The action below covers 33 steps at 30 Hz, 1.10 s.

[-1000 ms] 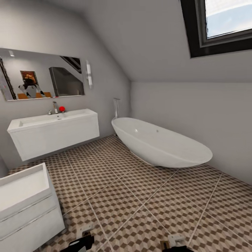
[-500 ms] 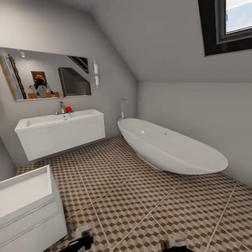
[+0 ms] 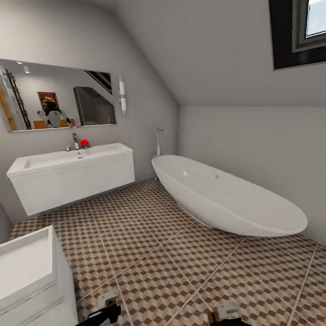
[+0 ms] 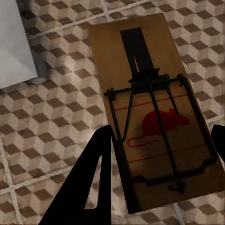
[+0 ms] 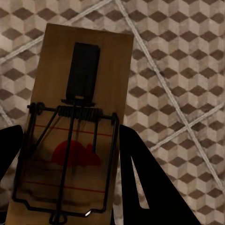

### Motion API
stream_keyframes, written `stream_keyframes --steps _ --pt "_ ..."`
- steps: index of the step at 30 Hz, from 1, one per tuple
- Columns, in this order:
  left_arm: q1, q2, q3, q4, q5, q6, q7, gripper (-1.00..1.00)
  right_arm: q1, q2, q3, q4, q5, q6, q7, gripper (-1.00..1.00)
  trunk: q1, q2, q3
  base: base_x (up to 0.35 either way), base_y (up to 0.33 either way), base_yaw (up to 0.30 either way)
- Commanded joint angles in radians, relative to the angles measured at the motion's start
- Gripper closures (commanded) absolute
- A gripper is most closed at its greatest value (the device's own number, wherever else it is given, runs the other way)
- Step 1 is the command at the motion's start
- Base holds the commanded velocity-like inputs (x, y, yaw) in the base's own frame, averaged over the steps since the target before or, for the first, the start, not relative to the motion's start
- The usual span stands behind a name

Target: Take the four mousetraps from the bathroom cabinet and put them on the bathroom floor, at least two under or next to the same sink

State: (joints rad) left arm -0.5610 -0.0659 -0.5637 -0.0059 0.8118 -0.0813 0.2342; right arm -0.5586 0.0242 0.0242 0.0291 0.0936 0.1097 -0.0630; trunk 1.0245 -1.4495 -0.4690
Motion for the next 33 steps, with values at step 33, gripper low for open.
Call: stream_keyframes --steps 33 --pt "0.0 0.015 -0.01 0.001 0.059 -0.003 0.005 1.0 -0.001 0.0 0.002 0.002 0.006 0.002 -0.003 1.0 0.001 -0.001 -0.001 0.318 0.0 0.0"
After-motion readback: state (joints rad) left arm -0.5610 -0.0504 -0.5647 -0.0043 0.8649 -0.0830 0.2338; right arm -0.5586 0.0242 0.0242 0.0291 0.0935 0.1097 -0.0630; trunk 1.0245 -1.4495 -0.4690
